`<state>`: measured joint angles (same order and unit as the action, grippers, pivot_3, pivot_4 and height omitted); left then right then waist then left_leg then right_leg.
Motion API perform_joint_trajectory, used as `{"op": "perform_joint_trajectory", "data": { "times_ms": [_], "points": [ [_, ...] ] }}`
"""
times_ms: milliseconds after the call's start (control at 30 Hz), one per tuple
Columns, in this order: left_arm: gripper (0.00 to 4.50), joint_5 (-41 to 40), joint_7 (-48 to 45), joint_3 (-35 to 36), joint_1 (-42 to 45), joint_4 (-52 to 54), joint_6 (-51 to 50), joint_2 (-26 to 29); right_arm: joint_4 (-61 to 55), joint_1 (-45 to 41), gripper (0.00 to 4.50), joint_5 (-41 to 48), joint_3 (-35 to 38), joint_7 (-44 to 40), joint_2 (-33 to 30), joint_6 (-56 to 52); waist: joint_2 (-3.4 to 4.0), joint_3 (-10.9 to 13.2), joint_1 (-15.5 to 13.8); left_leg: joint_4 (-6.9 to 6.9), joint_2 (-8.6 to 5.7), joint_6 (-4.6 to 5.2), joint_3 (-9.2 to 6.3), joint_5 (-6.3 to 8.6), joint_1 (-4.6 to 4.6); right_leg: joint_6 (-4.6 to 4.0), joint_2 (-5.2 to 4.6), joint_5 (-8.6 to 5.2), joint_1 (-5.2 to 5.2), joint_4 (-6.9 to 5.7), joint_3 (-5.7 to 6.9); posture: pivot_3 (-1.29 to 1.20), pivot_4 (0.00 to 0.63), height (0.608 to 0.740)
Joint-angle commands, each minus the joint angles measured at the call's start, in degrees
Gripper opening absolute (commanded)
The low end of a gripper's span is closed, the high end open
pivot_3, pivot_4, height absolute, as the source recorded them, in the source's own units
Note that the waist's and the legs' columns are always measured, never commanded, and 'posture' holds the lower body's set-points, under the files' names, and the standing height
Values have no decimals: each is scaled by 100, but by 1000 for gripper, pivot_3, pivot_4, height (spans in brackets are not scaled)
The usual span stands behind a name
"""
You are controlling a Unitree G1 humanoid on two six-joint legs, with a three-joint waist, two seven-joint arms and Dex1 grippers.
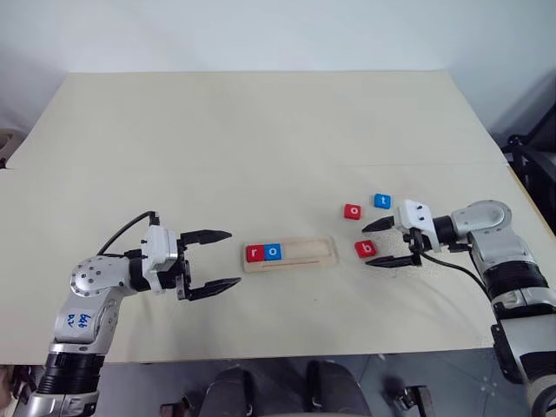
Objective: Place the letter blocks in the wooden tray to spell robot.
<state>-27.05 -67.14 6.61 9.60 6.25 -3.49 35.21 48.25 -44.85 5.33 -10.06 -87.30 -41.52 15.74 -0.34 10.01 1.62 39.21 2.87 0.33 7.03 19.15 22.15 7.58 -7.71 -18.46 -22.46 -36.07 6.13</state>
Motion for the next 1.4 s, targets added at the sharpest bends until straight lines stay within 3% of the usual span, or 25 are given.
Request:
{"op": "perform_joint_trajectory", "data": {
  "times_ms": [33, 167, 433, 600, 900, 1367, 1400],
  "points": [
    [4500, -117, -23, 57, -24, 186, 1, 85, 127, -76, 2562, -49, -17, -350, 2, 29, 0, 0, -1, 1, 0, 0, 0, 0, 0, 0, 0, 0, 1, 0, 0, 0, 150, 740],
    [4500, -96, -12, 67, -2, 144, 25, 82, -221, -18, 1463, 120, 35, -383, -11, -168, 0, 0, -2, 3, 0, 0, -2, 0, 0, 0, -1, 0, 2, 0, -1, 0, 150, 740],
    [4500, -47, -2, 12, 50, 14, 96, 18, -2642, 241, 1467, 1009, 64, -135, 191, -2301, 4, 2, -2, 2, 3, 0, -6, 0, 1, -1, 1, 0, -4, -6, -1, 0, 150, 740],
    [4500, -35, 8, -52, 81, -36, 107, -26, -3545, 197, 1467, 904, -250, 330, 586, -2925, 3, 2, -10, 2, 1, -1, -6, 0, 3, -2, -1, -1, -6, -8, -1, 0, 150, 740],
    [4500, 16, 50, -167, 25, 14, 116, -76, -3180, -98, 1467, 250, -817, 709, 1146, -2670, 3, 2, -3, 2, -3, -1, -6, 0, 5, -2, -1, -1, -8, -9, 0, 0, 150, 740],
    [4500, 1, 235, -139, -114, 121, 133, -86, -2519, -468, 1467, -151, -1018, 702, 1531, -2367, 3, 2, 2, 2, -1, -1, -5, -1, 5, -2, 0, -1, -10, -11, 0, 0, 150, 740],
    [4500, 1, 249, -137, -121, 129, 134, -85, -2497, -474, 1817, -166, -1015, 696, 1532, -2363, 3, 2, 1, 2, -2, -1, -6, -1, 5, -2, -1, -1, -10, -10, 0, 0, 150, 740]
  ]
}}
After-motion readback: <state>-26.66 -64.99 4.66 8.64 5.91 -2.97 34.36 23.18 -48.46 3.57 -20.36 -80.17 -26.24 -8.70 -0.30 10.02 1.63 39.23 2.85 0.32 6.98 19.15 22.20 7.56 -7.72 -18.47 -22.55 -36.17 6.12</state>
